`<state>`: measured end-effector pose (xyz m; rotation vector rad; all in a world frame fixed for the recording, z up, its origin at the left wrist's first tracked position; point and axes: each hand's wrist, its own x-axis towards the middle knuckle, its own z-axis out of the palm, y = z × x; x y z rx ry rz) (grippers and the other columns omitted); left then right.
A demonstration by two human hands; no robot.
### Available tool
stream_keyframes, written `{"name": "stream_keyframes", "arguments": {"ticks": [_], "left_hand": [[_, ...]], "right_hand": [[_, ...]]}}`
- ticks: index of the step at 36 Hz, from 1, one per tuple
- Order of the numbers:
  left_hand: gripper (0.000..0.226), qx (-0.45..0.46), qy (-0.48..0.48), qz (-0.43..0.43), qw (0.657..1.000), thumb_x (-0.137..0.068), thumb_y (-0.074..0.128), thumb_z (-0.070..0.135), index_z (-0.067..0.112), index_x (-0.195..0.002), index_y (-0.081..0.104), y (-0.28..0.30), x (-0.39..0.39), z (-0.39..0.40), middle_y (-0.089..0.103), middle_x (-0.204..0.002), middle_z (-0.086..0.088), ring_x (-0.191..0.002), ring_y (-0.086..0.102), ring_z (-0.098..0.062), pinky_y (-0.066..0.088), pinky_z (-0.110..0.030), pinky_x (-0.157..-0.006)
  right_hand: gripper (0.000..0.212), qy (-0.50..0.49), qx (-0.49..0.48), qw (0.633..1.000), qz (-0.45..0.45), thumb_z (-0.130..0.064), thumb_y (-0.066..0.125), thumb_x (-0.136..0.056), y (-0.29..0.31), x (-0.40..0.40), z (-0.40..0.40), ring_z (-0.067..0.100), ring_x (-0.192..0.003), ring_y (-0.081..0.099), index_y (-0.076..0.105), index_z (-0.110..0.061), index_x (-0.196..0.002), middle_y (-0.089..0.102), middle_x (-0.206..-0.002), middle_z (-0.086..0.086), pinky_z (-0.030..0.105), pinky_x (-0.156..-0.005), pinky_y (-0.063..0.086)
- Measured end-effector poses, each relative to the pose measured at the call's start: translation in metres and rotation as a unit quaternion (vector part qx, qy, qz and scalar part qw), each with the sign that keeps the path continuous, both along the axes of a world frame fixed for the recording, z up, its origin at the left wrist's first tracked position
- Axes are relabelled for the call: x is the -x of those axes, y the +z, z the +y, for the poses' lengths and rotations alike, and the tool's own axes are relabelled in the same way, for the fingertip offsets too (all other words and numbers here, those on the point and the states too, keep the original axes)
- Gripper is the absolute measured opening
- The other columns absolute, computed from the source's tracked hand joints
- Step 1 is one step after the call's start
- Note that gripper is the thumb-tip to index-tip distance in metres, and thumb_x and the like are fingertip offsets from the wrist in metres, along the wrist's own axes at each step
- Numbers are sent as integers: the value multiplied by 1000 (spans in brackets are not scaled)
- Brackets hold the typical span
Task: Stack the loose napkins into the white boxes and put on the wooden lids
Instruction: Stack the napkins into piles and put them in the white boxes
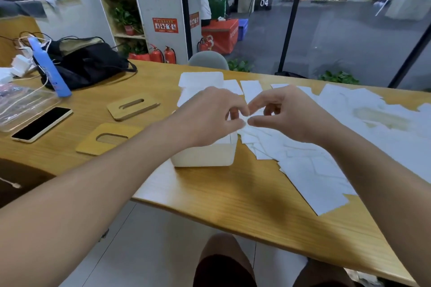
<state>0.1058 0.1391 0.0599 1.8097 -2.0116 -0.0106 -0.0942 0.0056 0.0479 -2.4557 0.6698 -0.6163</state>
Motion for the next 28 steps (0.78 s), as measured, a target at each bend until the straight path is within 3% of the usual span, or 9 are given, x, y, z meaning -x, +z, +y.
{"name": "stream_keyframes", "arguments": {"ticks": [7,12,16,19,22,24,28], "left_hand": [[17,-31,-36,41,998,-102,71,41,37,-118,77,-35,73,-35,71,-95,20,-88,65,0,56,-29,-81],[14,-73,-42,79,993,-102,72,37,35,-114,79,-76,111,-56,70,-93,20,-88,65,2,55,-29,-81],[10,-91,-40,88,991,-102,70,38,41,-108,78,-110,129,-59,70,-99,23,-94,65,1,57,-34,-86],[9,-77,-47,96,991,-103,69,36,39,-107,77,-129,136,-54,69,-101,23,-95,63,3,54,-26,-85],[10,-50,-33,102,993,-105,68,35,39,-108,76,-139,140,-45,67,-102,22,-95,61,4,48,-18,-81],[10,-25,-30,119,992,-105,69,33,37,-110,76,-142,141,-41,67,-102,22,-98,61,3,46,-16,-83],[13,-15,-58,128,990,-106,68,34,38,-114,77,-143,139,-30,67,-111,27,-117,57,-1,42,-17,-96]], "right_hand": [[10,-59,-33,998,-2,-33,87,-91,-35,94,-8,10,-72,62,80,-36,-97,78,-97,-20,16,-64,46],[8,-108,-67,992,12,-36,87,-90,-71,154,-2,17,-73,58,79,-37,-90,76,-95,-18,30,-67,51],[17,-141,-64,988,24,-49,88,-85,-102,180,15,5,-77,57,76,-38,-88,69,-92,-15,22,-67,45],[24,-143,-8,988,61,-58,85,-83,-125,185,34,-1,-86,58,73,-40,-94,62,-98,-18,18,-70,42],[20,-148,-22,988,32,-52,82,-89,-141,188,47,-5,-92,61,76,-39,-103,60,-105,-23,17,-75,46],[9,-154,-30,988,6,-45,80,-94,-144,189,50,-1,-94,63,79,-38,-100,62,-105,-23,27,-79,53],[6,-138,-25,990,-8,-29,78,-98,-147,192,50,3,-99,63,82,-33,-97,64,-101,-21,33,-83,54]]}}
